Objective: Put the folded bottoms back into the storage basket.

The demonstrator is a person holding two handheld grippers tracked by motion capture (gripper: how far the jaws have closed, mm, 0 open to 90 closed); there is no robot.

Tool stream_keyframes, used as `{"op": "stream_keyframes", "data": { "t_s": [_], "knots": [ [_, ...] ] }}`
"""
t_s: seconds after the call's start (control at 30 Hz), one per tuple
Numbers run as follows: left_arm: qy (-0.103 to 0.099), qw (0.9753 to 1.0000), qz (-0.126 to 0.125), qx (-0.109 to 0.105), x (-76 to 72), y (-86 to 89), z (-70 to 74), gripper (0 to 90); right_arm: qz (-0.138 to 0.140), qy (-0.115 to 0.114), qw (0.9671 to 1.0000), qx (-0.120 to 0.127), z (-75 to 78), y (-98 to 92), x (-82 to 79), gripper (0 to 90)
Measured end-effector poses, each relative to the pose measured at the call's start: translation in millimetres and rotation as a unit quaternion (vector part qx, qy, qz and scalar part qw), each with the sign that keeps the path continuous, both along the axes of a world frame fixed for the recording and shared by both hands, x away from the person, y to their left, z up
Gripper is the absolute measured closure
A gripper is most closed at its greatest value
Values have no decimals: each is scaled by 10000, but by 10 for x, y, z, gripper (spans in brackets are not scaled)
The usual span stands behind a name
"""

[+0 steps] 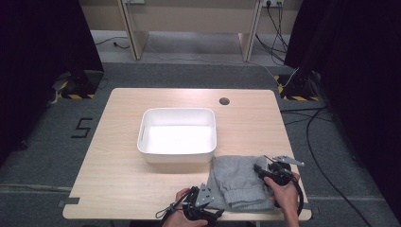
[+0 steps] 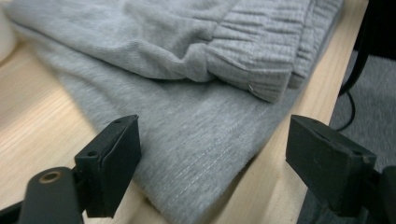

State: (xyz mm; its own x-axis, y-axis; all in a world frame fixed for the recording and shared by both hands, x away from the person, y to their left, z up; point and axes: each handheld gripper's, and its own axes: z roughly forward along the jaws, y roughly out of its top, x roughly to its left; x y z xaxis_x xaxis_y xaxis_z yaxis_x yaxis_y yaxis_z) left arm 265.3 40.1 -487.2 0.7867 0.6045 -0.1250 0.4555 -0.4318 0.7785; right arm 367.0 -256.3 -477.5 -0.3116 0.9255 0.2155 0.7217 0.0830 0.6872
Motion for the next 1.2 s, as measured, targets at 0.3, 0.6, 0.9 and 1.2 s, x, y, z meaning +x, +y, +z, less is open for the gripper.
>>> {"op": "stream_keyframes", "data": {
  "t_s": [0.3, 0.6, 0.9, 1.2],
  "knots": [
    [-344, 9991, 215, 115, -60, 93, -25, 167, -8, -1, 10000, 9, -3, 7, -15, 532],
    [45, 10000, 75, 35, 3, -124, -58, 143, -26, 7, 10000, 9, -6, 13, -20, 529],
    [84, 9997, 88, -219, 84, -274, -35, 229, -22, -11, 10000, -20, -9, 21, -23, 527],
    [-27, 9990, -37, -454, 128, -216, -71, 652, -10, -4, 10000, -56, -2, 39, -34, 543]
  ]
}}
